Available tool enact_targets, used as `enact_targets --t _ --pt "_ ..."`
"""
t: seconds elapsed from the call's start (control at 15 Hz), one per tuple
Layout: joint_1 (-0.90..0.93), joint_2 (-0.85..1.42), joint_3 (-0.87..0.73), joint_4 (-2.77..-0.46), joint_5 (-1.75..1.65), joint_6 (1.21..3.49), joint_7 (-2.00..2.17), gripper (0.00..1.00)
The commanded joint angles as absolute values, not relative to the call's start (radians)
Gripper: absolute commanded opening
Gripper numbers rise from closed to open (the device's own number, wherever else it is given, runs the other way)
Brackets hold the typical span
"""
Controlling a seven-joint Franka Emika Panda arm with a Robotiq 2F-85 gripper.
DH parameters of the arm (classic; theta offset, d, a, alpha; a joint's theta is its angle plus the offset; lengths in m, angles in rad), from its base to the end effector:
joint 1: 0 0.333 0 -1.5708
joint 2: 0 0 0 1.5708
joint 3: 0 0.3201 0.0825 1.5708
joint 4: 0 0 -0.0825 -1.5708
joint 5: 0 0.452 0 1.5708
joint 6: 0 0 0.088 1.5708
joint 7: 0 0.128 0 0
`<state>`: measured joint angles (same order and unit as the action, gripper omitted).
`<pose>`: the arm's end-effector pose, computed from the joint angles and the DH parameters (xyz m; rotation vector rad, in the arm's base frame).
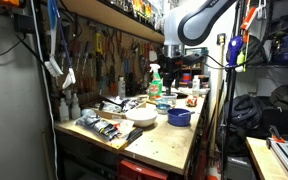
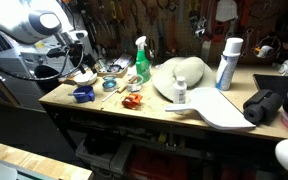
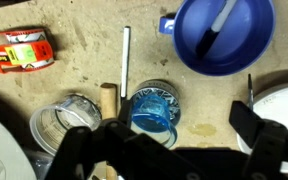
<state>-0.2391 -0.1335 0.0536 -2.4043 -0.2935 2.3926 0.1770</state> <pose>0.5310 -0.1067 0.3175 2.9074 -0.2315 0.1742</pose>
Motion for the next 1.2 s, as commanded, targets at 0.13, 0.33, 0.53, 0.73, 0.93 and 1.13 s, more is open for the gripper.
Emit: enact_targets --t 0.13,0.33,0.53,0.73,0.93,1.13 --pt "-0.185 -0.133 0.002 -2.403 -0.302 2.39 0.18 1.0" --pt "-0.177 -0.093 0.003 -2.411 -0.29 2.484 0.278 1.0" --pt "-0.172 -0.027 -0.003 -2.405 -0.335 2.624 0.366 1.0" --pt "-0.17 0.037 -0.024 -2.398 -0.426 2.735 0.482 1.0" --pt "-0.149 0.091 -0.077 -2.374 -0.536 2.801 0.637 1.0" --pt "-0.171 0.129 -0.075 -2.346 -0.634 2.817 0.771 1.0"
